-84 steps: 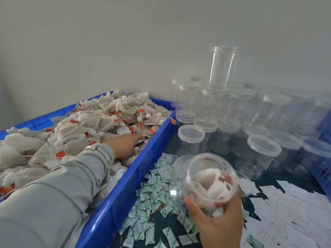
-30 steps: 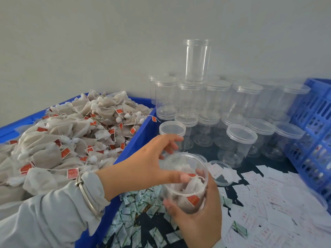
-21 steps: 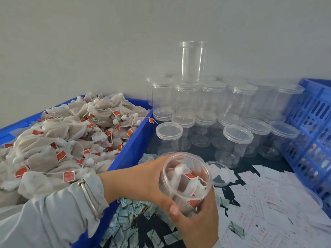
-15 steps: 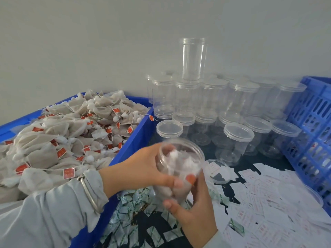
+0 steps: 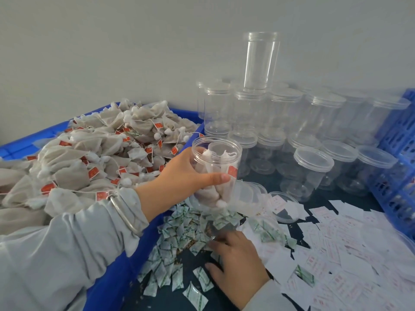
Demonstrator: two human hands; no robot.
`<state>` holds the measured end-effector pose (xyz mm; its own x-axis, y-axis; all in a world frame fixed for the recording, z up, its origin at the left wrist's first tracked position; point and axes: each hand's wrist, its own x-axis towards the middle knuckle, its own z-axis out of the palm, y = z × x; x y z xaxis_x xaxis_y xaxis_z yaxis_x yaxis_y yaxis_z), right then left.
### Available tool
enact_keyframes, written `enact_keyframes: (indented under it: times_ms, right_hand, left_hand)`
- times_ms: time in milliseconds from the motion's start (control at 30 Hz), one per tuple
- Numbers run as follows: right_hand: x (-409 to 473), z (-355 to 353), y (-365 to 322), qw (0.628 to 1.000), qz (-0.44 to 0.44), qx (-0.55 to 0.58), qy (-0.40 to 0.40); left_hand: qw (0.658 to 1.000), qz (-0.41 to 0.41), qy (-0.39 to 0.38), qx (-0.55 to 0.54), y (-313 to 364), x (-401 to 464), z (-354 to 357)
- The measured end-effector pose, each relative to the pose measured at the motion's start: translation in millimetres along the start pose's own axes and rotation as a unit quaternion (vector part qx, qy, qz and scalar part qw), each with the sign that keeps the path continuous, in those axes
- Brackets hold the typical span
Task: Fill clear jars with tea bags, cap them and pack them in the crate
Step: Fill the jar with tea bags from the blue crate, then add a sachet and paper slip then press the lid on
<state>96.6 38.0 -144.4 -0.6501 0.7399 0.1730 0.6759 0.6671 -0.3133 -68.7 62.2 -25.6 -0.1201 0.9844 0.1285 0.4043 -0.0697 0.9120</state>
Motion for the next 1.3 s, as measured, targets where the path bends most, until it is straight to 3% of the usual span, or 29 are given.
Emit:
enact_keyframes:
  times_ms: [100, 300, 567, 700, 833, 1033, 1200, 1300]
  right_hand:
    - [2.5, -3.0, -0.6, 0.997, 0.002, -0.024, 0.068]
    - [2.0, 1.3, 10.6, 0.997, 0.035, 0.012, 0.072]
    - [1.9, -6.8, 10.0, 0.982, 0.073, 0.059, 0.161]
    - [3.0, -4.8, 11.6, 0.947, 0.082, 0.123, 0.286]
    - [3.6, -4.5, 15.6, 0.925, 0.103, 0.201, 0.304]
    - [2.6, -16.2, 20.3, 0.902, 0.119, 0.119, 0.398]
    - [0.9, -56.2, 25.7, 0.849, 0.119, 0.188, 0.479]
    - [4.5, -86.1, 13.7, 0.798, 0.11, 0.258, 0.533]
  left_hand:
    - [1.0, -0.005, -0.009, 0.01, 1.5, -1.8, 1.9]
    - [0.999, -0.008, -0.013, 0.036, 3.8, -5.1, 1.7]
    - [0.998, -0.016, -0.016, 0.058, 4.5, -5.4, 2.4]
    - [0.997, -0.021, -0.025, 0.063, 4.2, -5.7, 1.5]
    - [0.998, -0.03, -0.031, 0.055, 2.9, -6.0, 1.1]
    - [0.996, -0.023, -0.047, 0.073, -3.3, -2.1, 2.0]
    - [0.991, -0.015, -0.07, 0.111, -2.4, -2.4, 5.1]
    - [0.987, -0.005, -0.097, 0.125, -1.9, -4.7, 7.3]
